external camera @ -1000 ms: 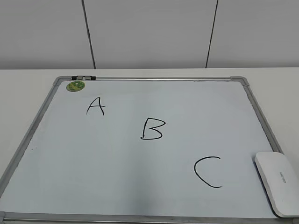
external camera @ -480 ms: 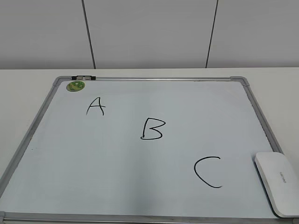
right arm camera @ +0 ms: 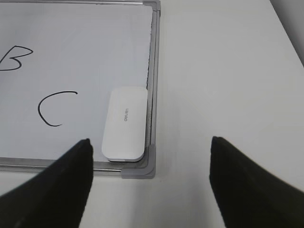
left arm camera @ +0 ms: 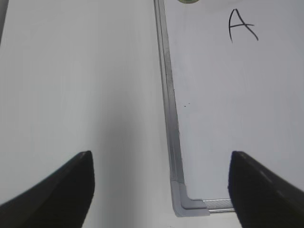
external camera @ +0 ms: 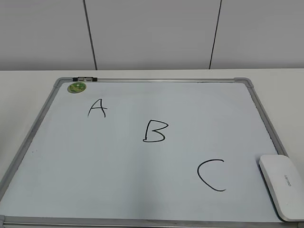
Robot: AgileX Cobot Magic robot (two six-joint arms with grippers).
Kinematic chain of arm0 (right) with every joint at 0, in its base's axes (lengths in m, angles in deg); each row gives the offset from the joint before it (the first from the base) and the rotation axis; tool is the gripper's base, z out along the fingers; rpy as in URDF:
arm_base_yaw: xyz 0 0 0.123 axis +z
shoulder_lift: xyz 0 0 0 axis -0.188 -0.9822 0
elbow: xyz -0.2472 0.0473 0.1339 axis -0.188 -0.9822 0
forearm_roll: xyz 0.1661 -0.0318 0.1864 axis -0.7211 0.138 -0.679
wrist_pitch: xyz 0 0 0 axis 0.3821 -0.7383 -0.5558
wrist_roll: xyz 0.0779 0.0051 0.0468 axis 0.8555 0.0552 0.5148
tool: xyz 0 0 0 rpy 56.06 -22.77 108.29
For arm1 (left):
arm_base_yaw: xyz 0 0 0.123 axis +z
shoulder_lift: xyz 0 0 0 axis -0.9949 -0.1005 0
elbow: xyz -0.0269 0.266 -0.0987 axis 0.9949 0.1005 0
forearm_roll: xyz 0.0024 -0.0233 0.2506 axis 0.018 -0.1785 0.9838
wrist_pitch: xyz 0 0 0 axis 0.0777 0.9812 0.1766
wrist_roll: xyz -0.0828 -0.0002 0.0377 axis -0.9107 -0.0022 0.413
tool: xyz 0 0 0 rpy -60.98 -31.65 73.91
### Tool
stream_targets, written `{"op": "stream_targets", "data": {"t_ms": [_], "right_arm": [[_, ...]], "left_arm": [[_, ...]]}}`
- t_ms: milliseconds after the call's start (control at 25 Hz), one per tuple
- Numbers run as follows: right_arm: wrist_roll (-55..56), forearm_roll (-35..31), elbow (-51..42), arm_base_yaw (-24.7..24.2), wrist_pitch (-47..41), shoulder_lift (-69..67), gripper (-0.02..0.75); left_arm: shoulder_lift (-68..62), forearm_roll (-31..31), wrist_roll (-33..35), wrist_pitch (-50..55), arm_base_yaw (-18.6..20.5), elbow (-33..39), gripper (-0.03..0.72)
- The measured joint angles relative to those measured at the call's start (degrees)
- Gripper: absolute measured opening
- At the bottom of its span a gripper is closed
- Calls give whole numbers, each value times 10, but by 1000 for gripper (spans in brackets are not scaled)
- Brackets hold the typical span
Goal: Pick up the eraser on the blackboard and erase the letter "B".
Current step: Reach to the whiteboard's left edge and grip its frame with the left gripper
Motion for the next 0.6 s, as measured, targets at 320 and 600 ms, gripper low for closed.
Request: {"op": "stream_targets", "data": {"t_ms": [320, 600], "right_arm": [[0, 0, 0, 0, 0, 0, 587], [0, 0, 0, 0, 0, 0, 586]], "left_arm": [[-262, -2, 0, 7, 0, -124, 642], [-432, -6, 7, 23, 0, -213, 610]]}}
